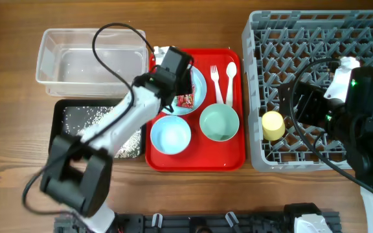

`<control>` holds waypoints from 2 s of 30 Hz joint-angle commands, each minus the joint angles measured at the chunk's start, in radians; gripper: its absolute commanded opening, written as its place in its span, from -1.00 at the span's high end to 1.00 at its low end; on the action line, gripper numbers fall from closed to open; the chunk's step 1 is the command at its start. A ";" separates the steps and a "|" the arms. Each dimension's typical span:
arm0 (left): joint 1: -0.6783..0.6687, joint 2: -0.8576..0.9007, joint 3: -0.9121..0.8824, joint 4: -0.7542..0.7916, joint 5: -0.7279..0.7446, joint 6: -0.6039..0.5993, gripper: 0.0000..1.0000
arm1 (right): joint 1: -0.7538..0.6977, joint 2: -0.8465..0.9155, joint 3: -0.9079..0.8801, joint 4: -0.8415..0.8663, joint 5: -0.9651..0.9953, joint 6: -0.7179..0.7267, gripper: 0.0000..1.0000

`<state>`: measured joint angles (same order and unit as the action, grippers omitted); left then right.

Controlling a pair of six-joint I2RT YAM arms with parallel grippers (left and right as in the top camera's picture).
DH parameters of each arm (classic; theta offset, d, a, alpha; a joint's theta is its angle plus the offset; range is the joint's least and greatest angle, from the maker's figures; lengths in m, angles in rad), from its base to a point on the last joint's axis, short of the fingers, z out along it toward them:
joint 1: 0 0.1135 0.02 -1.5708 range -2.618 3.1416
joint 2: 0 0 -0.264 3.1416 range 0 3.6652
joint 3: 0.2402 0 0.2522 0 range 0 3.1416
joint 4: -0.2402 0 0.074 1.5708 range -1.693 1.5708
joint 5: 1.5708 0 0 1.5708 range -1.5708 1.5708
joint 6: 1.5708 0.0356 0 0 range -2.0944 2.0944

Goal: Sort waste into correct bins and load items into the dishwasher rack
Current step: 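Set the emptied light-blue bowl back on the red tray, then grasp the red wrapper and tissue from the plate with left gripper, then drop the wrapper and tissue into the clear plastic bin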

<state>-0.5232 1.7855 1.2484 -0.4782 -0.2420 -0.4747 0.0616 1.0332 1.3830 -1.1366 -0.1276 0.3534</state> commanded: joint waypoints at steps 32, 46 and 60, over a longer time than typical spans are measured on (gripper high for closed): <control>0.264 -0.140 0.076 0.025 0.128 0.180 -0.97 | -0.004 0.025 0.010 -0.012 -0.009 -0.011 -0.99; 0.019 0.229 0.074 0.052 0.092 0.311 -0.76 | -0.004 0.025 0.010 -0.030 -0.009 -0.010 -0.99; 0.031 -0.035 0.074 -0.015 0.046 0.284 0.92 | -0.004 0.025 0.010 -0.029 -0.009 -0.010 -0.99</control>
<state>-0.5137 1.9312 1.3155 -0.4969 -0.1394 -0.1772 0.0616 1.0565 1.3830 -1.1671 -0.1276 0.3534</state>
